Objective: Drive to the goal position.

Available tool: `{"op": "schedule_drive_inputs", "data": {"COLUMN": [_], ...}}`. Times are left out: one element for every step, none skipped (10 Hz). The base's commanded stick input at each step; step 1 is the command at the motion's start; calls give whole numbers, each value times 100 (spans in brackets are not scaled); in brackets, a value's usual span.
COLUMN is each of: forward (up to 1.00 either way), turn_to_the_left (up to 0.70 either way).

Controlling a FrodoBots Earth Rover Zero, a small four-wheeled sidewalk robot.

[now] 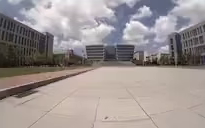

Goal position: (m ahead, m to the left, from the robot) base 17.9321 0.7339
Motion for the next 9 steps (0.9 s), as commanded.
{"op": "schedule_drive_inputs", "data": {"forward": [70,70,70,70,70,70,70,70,70], "turn_to_the_left": [0,0,0,0,0,0,0,-10,-33]}}
